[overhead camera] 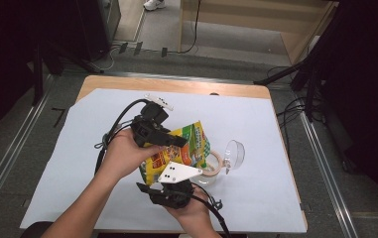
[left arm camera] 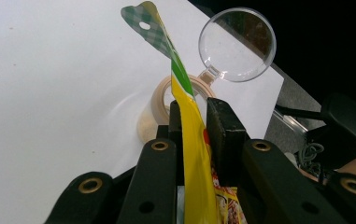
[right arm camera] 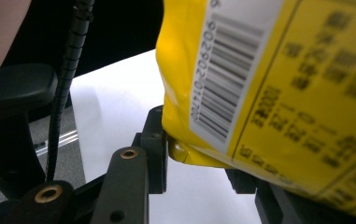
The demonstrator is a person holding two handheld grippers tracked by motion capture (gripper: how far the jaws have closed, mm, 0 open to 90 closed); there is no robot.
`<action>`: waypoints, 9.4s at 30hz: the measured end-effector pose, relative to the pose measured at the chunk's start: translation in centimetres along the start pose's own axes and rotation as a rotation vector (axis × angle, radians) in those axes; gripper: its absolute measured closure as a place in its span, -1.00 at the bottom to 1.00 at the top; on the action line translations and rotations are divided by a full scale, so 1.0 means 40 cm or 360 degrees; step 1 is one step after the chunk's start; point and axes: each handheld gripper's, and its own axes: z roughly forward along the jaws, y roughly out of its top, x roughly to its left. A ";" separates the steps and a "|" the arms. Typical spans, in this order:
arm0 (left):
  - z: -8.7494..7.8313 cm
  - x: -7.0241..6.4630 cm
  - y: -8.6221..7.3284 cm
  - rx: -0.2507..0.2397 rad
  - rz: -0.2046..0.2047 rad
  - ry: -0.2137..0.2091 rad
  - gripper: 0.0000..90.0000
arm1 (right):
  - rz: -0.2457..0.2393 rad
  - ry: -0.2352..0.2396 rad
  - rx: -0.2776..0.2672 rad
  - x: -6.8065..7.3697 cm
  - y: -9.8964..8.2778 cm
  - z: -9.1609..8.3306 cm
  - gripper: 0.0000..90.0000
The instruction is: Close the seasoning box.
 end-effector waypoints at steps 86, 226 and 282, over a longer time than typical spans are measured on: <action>-0.002 0.020 0.029 -0.0017 -0.0069 -0.0083 0.80 | 0.0082 0.0022 0.0022 -0.025 0.019 -0.002 0.50; 0.007 0.030 0.036 0.0015 -0.0074 -0.0021 0.84 | 0.0137 0.0016 -0.0026 -0.018 0.017 -0.008 0.47; 0.039 0.020 0.132 0.0346 -0.0139 -0.0072 0.88 | 0.0201 0.0045 -0.0072 -0.049 0.031 -0.031 0.48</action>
